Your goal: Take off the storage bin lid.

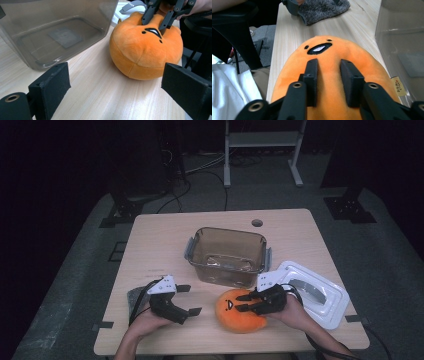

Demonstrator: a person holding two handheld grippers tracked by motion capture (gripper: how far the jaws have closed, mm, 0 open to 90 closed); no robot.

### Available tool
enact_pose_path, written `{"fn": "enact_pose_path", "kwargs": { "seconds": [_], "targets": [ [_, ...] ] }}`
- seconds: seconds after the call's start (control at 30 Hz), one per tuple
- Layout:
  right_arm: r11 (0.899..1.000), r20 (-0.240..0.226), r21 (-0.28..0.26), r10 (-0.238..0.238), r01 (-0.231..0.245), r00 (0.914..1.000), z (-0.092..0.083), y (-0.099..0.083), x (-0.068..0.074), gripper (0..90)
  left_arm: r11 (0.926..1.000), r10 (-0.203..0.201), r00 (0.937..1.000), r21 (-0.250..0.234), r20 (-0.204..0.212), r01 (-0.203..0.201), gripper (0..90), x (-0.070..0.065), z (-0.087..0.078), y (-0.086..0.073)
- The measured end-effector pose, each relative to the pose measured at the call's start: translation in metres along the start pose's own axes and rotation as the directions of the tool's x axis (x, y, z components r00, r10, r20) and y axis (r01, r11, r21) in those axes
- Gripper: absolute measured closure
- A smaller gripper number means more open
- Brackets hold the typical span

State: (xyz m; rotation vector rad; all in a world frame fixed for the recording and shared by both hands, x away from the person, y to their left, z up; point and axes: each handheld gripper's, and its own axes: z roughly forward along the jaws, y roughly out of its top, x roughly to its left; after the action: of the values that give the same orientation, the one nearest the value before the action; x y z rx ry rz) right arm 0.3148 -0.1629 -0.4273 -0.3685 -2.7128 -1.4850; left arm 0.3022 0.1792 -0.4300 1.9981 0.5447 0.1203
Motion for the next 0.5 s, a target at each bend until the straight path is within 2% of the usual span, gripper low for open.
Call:
{"fn": "enact_pose_path", "kwargs": {
  "seconds": [0.5],
  "targets": [
    [1.0, -0.017, -0.019, 0.02, -0.02, 0.9997, -0.0049, 0.0097, 0.0025, 77.7, 1.0, -0.009, 0.9999, 0.001, -0.015, 0.009, 7.5, 0.004, -0.0029, -0.0024]
  ]
}}
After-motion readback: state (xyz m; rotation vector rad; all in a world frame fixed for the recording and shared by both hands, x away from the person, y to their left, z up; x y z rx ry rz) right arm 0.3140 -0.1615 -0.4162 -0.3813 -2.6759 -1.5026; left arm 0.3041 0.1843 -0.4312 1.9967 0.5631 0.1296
